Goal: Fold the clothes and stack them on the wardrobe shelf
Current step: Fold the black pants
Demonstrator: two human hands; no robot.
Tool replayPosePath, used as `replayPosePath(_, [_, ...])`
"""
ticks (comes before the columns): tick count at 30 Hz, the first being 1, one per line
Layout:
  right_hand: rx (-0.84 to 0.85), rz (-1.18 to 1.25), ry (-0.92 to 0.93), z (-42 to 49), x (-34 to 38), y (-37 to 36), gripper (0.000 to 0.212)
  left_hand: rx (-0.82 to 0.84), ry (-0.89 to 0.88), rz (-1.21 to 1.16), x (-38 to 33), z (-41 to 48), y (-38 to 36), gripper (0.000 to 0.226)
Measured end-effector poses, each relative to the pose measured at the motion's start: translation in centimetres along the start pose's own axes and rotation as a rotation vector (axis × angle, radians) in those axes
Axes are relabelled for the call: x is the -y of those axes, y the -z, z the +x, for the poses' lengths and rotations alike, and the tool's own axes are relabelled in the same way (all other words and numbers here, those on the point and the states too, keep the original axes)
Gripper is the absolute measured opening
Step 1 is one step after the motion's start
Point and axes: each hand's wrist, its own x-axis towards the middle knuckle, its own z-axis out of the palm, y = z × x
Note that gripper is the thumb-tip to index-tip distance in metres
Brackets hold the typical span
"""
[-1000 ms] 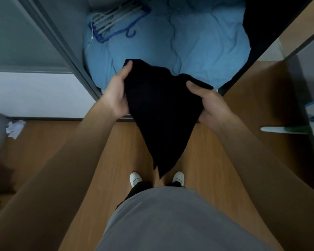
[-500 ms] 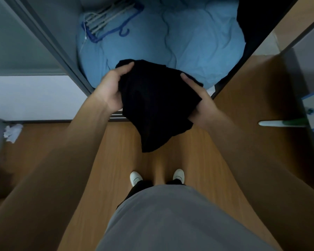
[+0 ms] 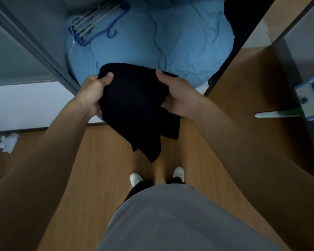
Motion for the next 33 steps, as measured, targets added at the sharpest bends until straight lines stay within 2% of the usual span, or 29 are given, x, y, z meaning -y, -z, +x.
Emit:
replayPosePath(8, [0.098, -0.081, 0.032, 0.3, -0.3, -0.2, 0.036, -0.061, 0.055, -0.002, -0.1, 0.1, 0.1, 0.021])
replayPosePath(12, [0.130, -0.058, 0.030, 0.4, -1.0, -0.2, 0.035, -0.144, 0.036, 0.076, -0.2, 0.1, 0.5, 0.024])
replayPosePath(14, [0.160, -0.012, 0.026, 0.5, -1.6, -0.4, 0.039, -0.178, 0.005, 0.006, -0.6, 0.0, 0.4, 0.026])
replayPosePath(17, [0.223, 0.117, 0.021, 0.7, -2.1, -0.3, 0.044, -0.159, -0.009, -0.130, -1.4, -0.3, -0.3, 0.030])
replayPosePath(20, [0.264, 0.096, 0.044, 0.8, -1.9, 0.5, 0.042, -0.097, -0.015, -0.092, -1.8, -0.6, -1.0, 0.031])
replayPosePath(25, [0.083, -0.120, 0.135, 1.7, -1.9, 1.9, 0.040, -0.073, -0.132, 0.008, -1.8, -1.0, -0.7, 0.019])
replayPosePath(30, [-0.021, -0.272, 0.207, 2.2, -2.1, 2.6, 0.042, -0.138, -0.220, 0.151, -1.7, -0.5, -0.8, 0.025])
replayPosePath(33, [-0.057, -0.333, 0.281, 2.2, -1.8, 2.8, 0.038, -0.165, -0.232, 0.115, -2.1, -0.3, -0.5, 0.030])
